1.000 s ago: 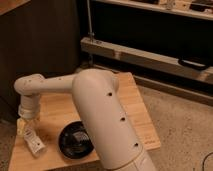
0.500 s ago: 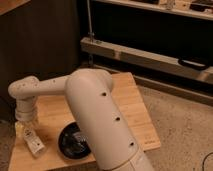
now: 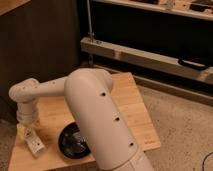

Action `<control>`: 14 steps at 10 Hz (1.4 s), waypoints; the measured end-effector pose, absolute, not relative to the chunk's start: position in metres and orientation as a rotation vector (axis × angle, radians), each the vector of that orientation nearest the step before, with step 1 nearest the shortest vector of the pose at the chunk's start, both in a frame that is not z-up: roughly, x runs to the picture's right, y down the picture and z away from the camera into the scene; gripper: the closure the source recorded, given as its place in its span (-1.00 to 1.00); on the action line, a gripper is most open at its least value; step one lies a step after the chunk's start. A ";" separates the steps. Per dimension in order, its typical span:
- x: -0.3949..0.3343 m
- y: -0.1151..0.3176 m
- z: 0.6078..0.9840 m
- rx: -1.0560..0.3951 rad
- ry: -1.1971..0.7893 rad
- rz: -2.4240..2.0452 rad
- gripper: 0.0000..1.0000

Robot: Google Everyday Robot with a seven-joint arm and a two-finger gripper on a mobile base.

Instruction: Place the bottle in the ceramic bowl

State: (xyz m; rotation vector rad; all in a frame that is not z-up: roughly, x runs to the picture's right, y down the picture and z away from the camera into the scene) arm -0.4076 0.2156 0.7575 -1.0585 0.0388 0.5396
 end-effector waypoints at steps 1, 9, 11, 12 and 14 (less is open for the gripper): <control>-0.407 0.217 0.759 -1.057 0.042 0.540 -0.30; -0.415 0.228 0.764 -1.049 0.056 0.514 -0.30; -0.414 0.230 0.766 -1.047 0.064 0.514 -0.30; -0.414 0.231 0.767 -1.046 0.068 0.513 -0.30; -0.413 0.231 0.768 -1.046 0.073 0.513 -0.30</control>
